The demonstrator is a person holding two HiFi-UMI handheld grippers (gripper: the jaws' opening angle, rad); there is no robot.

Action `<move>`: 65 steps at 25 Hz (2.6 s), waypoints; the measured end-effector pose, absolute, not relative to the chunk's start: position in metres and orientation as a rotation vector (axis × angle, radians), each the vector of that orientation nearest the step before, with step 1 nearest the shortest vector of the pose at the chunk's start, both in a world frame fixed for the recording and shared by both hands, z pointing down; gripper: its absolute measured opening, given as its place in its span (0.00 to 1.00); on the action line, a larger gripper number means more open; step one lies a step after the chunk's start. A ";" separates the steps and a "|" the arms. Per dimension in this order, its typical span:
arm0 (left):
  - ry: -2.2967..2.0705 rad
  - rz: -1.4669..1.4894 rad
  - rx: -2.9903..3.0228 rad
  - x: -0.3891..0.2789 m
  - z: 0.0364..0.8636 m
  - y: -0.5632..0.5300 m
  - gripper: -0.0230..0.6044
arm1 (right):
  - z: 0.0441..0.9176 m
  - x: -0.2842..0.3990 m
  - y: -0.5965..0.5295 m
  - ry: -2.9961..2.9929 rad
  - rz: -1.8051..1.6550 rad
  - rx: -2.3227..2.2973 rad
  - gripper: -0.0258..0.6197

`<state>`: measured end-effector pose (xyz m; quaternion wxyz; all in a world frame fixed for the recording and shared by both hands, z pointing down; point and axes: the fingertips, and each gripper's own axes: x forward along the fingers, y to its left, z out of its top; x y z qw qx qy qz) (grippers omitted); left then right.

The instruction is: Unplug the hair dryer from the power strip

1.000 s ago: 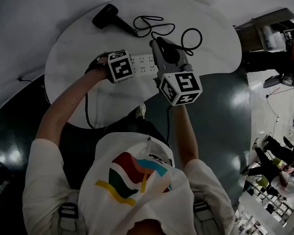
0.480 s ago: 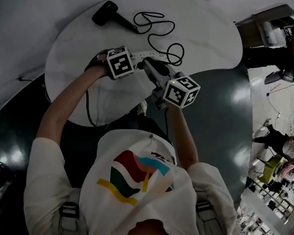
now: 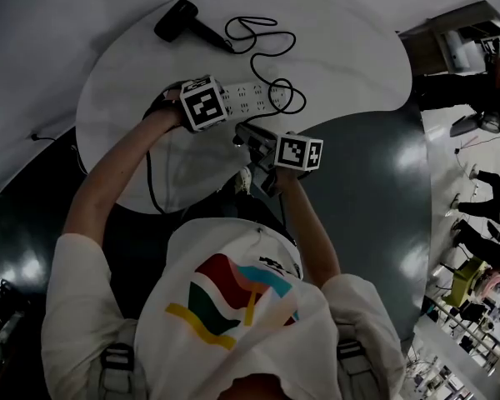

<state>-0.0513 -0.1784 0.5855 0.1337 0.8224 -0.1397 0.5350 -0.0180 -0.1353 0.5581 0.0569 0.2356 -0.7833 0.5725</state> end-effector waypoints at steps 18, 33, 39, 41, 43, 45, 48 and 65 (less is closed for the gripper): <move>-0.430 1.551 2.376 -0.053 0.586 -0.178 0.35 | 0.596 -0.006 -0.131 -2.266 1.362 0.917 0.17; -0.507 1.580 2.438 -0.052 0.577 -0.193 0.35 | 0.582 0.009 -0.138 -2.288 1.218 0.962 0.26; -0.522 1.581 2.424 -0.062 0.575 -0.194 0.29 | 0.556 0.034 -0.137 -2.304 1.076 0.975 0.27; -0.523 1.507 2.395 -0.064 0.582 -0.189 0.22 | 0.544 0.046 -0.140 -2.314 1.022 1.001 0.25; -0.546 1.410 2.394 -0.065 0.579 -0.185 0.20 | 0.531 0.056 -0.146 -2.326 0.974 1.049 0.23; -0.634 1.292 2.439 -0.063 0.557 -0.190 0.15 | 0.517 0.064 -0.155 -2.329 0.901 1.115 0.20; -0.859 1.028 2.489 -0.065 0.511 -0.207 0.04 | 0.490 0.073 -0.176 -2.317 0.727 1.231 0.09; -1.875 -0.092 2.579 -0.082 0.241 -0.149 0.04 | 0.228 0.031 -0.168 -2.723 -0.129 1.612 0.06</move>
